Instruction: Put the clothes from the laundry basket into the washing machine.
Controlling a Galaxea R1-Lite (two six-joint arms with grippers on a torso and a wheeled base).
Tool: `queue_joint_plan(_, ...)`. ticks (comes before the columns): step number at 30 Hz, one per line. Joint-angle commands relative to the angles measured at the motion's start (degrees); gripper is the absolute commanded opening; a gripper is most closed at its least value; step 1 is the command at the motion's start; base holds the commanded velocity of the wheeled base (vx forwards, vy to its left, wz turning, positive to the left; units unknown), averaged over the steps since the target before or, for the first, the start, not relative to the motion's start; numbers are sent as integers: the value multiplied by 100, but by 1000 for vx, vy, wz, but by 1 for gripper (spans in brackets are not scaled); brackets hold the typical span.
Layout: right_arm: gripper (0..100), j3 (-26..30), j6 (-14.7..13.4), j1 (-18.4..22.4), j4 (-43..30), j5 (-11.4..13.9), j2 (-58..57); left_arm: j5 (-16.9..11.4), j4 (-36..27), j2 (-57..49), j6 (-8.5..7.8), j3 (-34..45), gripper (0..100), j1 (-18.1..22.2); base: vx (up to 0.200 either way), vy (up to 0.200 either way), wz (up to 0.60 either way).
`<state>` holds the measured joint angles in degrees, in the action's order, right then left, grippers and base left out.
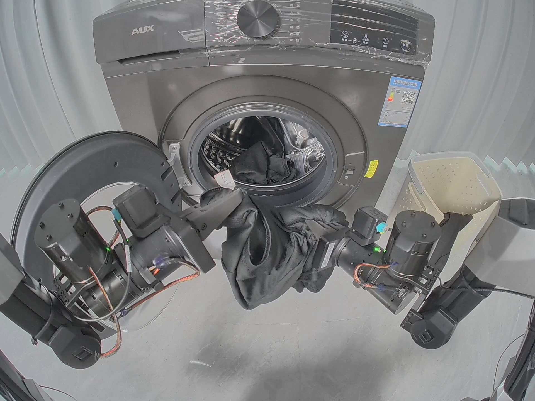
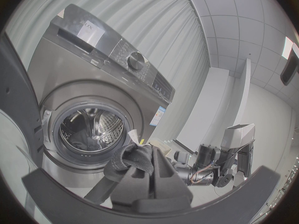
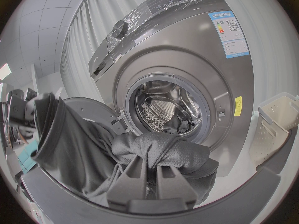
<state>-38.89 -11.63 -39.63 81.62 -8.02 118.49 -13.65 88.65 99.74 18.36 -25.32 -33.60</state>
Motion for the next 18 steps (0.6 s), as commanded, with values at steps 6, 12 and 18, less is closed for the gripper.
queue_joint_plan(6,100,180,3,-71,100,2,288,21,3,-34,-8,-184,0,64,0,0,0)
queue_joint_plan(12,100,795,82,-352,83,55,482,100,3,-34,1,-263,0,125,0,0,0)
queue_joint_plan(18,100,918,135,-528,91,64,622,161,3,-16,10,-360,0,345,0,0,0)
